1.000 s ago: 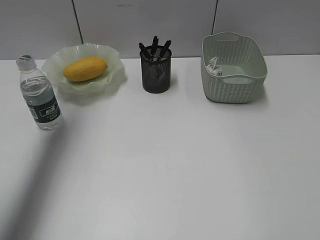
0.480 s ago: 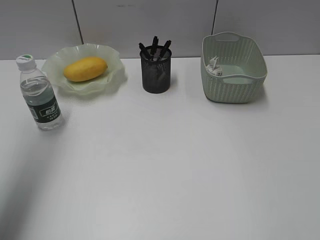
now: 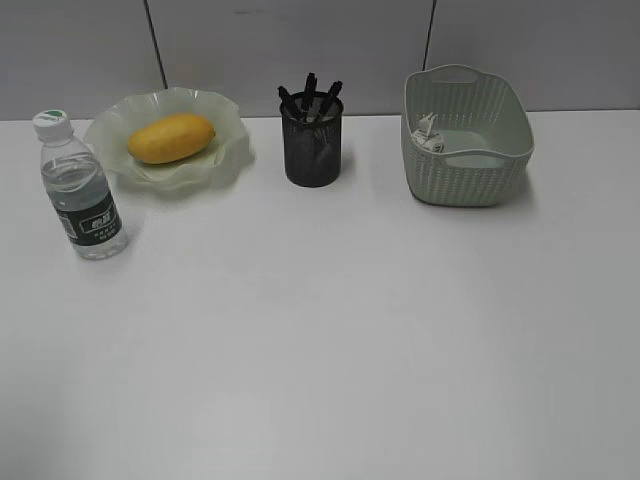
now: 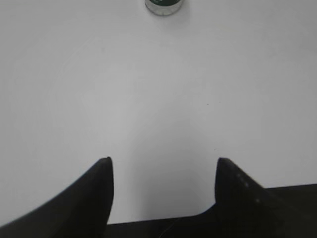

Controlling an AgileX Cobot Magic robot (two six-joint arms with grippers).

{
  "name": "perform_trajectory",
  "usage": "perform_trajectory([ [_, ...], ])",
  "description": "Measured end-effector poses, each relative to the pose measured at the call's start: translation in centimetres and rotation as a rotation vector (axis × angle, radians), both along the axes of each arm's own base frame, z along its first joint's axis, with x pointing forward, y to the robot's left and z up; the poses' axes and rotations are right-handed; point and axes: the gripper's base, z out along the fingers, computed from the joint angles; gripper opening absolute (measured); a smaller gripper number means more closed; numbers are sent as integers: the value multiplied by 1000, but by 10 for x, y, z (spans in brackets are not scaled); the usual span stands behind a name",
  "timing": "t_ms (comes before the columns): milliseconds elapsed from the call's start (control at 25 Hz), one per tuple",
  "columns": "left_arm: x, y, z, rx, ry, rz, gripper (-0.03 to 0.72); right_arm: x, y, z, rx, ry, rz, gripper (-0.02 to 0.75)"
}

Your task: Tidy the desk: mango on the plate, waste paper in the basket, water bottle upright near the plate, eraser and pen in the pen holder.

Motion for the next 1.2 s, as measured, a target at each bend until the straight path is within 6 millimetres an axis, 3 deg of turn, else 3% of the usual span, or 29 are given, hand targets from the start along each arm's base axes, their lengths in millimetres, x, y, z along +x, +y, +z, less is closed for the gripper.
perform_trajectory([
  [240, -47, 2, -7, -16, -184, 0, 489, 0, 0, 0, 0, 0, 0, 384],
  [440, -72, 4, -4, -22, -326, 0, 488, 0, 0, 0, 0, 0, 0, 384],
  [960, -111, 7, -5, -29, -536, 2, 455, 0, 0, 0, 0, 0, 0, 384],
  [1200, -111, 7, -13, -23, -499, 1, 448, 0, 0, 0, 0, 0, 0, 384],
])
